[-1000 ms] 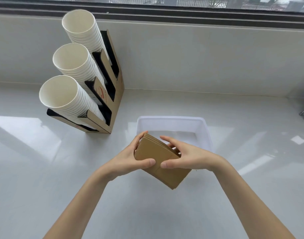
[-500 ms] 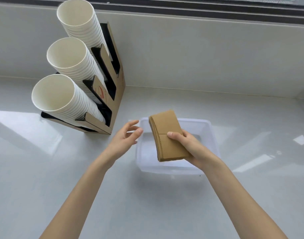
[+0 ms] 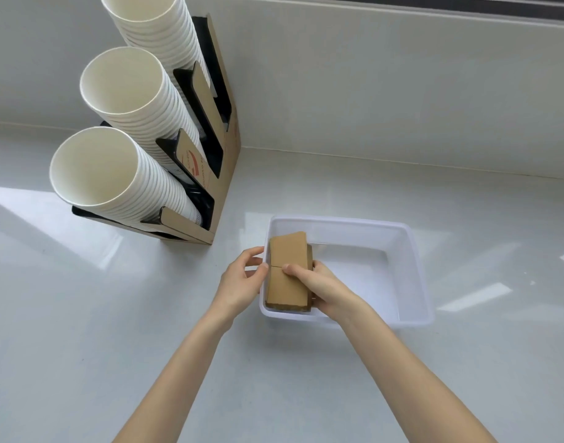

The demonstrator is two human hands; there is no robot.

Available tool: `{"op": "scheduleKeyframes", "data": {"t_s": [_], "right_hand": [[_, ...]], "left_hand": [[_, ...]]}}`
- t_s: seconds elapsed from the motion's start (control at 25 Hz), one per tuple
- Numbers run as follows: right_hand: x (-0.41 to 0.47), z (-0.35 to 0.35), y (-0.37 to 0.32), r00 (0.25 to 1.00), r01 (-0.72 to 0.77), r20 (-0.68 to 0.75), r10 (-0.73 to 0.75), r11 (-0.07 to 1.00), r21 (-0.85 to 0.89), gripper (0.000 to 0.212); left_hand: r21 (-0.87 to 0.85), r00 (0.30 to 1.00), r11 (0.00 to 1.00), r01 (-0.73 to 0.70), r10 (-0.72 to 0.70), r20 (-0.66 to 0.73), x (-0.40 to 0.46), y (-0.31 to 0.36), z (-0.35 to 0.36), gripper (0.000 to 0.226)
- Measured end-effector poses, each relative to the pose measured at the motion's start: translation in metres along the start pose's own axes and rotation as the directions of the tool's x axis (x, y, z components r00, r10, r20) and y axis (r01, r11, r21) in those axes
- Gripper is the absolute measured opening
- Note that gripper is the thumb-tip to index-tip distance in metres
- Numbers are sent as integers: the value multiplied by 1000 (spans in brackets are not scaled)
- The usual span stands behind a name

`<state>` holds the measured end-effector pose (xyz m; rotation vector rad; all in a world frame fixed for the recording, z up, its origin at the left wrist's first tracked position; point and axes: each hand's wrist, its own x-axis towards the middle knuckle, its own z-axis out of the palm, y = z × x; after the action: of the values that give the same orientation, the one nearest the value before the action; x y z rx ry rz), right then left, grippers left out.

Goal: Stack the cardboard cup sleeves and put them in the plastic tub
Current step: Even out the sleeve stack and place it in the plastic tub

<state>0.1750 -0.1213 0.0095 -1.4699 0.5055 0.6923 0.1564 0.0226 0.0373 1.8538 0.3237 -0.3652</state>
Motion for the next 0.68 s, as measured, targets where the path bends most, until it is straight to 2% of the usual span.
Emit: {"op": "scheduleKeyframes", "data": {"t_s": [0.16, 0.32, 0.44, 0.56, 0.68], "right_hand": [[6, -5, 0, 998, -41, -53, 32, 982, -185, 87], [6, -3, -1, 998, -53, -42, 45, 978, -201, 74], [7, 16, 3, 998, -30, -60, 12, 947, -319, 84], [4, 17, 1, 997, -30, -71, 8, 948, -316, 82], [-9, 3, -9, 999, 29, 23, -23, 953, -303, 59]], "left_hand": [[18, 1000, 1000, 8, -8, 0, 1, 0, 0, 39], [1, 1000, 1000, 1, -1, 5, 0, -1, 0, 38], [-4, 1000, 1000, -2, 2, -18, 1, -3, -2, 37], [4, 1000, 1000, 2, -2, -5, 2, -3, -5, 38], [44, 999, 999, 4, -6, 35, 5, -2, -9, 40]]}}
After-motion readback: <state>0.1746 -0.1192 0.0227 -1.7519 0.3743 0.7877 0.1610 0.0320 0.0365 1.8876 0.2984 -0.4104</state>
